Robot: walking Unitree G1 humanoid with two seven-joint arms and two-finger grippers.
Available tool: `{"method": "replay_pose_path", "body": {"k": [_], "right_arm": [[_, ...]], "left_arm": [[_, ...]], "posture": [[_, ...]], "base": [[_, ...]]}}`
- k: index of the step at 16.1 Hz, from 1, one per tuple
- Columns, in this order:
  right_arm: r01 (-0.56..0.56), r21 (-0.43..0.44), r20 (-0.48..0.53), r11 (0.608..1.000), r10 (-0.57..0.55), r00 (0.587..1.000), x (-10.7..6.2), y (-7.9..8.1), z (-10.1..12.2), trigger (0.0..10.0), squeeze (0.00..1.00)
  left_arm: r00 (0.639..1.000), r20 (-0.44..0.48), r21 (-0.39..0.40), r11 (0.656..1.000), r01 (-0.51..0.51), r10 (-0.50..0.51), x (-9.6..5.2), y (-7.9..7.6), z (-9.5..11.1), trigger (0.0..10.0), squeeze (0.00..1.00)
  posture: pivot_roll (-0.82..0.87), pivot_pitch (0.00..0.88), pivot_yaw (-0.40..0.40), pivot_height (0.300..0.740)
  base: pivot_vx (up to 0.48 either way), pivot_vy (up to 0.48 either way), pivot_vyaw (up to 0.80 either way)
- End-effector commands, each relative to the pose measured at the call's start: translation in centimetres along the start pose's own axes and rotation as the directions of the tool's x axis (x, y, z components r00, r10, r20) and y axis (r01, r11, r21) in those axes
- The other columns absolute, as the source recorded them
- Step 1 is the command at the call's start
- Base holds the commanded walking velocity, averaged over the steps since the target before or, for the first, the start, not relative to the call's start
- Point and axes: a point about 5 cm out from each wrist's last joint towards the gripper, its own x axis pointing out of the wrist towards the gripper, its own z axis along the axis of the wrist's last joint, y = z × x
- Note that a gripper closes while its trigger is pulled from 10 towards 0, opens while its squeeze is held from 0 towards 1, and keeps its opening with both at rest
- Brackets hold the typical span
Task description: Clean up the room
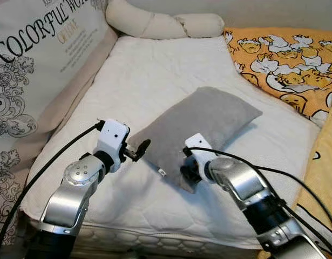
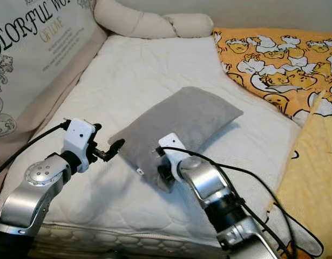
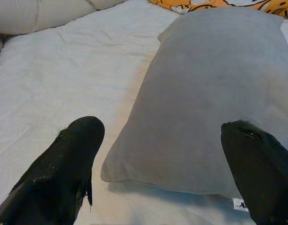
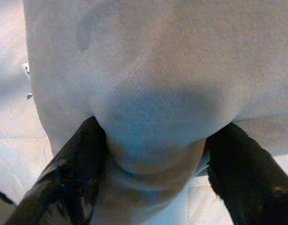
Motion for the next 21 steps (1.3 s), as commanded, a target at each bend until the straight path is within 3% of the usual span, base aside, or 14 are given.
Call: {"method": "replay_pose_path", "body": {"k": [1,8,12,17,18,19,21], "right_arm": [[0.015,-0.018,0.005,1.0,-0.015,1.0,0.1,-0.2,0.3,0.0,0.0],[0.023,0.002,0.025,1.0,-0.023,0.999,0.5,-0.7,0.3,0.0,0.0],[0.02,-0.006,0.117,1.0,-0.019,0.993,0.8,-1.1,0.7,0.0,0.0],[0.017,0.035,0.157,0.999,-0.023,0.987,1.2,-1.5,1.0,0.0,0.0],[0.021,0.036,0.166,0.999,-0.026,0.986,1.3,-1.6,1.3,0.0,0.0],[-0.018,0.07,0.239,0.997,0.001,0.971,1.3,-0.9,3.5,0.0,0.0],[-0.113,0.078,0.347,0.991,0.079,0.934,0.9,0.7,6.3,0.0,0.0]], "left_arm": [[1.0,0.005,0.015,1.0,-0.005,0.005,-0.1,0.3,0.3,10.0,0.0],[1.0,0.002,0.012,1.0,-0.009,0.009,0.1,0.3,0.2,10.0,0.0],[1.0,0.003,0.017,1.0,-0.023,0.023,0.2,0.3,0.1,10.0,0.0],[1.0,0.004,0.027,0.999,-0.025,0.024,0.1,0.7,0.1,10.0,0.0],[0.999,0.007,0.034,0.999,-0.031,0.031,0.0,1.0,0.2,10.0,0.0],[0.994,0.036,0.027,0.994,-0.107,0.106,-0.5,3.2,0.8,10.0,0.0],[0.981,0.068,0.016,0.983,-0.184,0.182,-0.9,5.2,1.7,10.0,0.0]], "posture": [[0.0,0.0,0.016,0.74],[-0.01,0.0,0.018,0.74],[-0.01,0.0,0.016,0.74],[-0.02,0.0,0.01,0.74],[-0.02,0.0,0.01,0.74],[-0.02,0.0,0.011,0.74],[-0.01,0.0,0.011,0.74]], "base": [[0.0,0.0,0.0],[0.0,0.0,0.0],[0.0,0.0,0.0],[0.0,0.0,0.0],[0.0,0.0,0.0],[0.0,0.0,0.0],[0.0,0.0,0.0]]}}
